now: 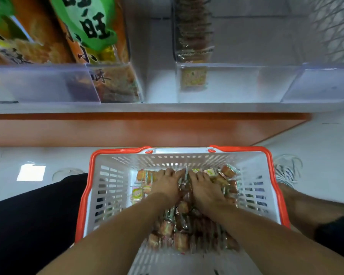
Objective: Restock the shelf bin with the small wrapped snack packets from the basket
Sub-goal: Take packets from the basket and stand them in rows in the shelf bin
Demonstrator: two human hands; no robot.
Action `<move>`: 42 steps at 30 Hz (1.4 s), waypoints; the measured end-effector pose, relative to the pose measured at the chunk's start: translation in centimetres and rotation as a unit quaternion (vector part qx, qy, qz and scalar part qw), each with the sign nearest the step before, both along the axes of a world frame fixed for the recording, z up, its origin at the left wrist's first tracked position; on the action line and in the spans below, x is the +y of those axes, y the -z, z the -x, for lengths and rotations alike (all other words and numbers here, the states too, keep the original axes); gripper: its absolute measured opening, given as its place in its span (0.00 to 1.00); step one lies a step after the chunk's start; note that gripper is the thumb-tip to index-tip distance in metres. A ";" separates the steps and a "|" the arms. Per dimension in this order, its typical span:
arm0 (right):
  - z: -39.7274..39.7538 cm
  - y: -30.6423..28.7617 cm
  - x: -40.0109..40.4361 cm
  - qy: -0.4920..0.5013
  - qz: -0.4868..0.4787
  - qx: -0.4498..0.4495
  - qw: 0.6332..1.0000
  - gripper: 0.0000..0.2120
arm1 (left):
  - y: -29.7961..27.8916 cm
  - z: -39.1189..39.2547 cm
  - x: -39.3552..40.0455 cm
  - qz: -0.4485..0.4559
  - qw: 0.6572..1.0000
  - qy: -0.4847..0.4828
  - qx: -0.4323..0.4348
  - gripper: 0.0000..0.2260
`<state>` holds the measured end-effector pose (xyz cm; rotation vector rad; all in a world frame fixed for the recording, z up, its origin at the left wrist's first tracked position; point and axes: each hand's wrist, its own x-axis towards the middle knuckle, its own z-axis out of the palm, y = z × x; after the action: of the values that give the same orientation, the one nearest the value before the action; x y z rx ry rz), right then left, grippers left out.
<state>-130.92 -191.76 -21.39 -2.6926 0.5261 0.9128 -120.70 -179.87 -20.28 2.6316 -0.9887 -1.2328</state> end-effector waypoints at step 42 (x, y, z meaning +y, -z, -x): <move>-5.3 -43.8 -4.7 0.154 -0.514 -0.216 0.816 0.24 | -35.2 -6.6 0.2 0.365 0.756 -0.348 0.417 0.15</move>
<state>-125.61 -196.45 22.45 -1.6485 0.2299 0.2917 -114.08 -179.72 14.89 1.3349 -0.1780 -1.2235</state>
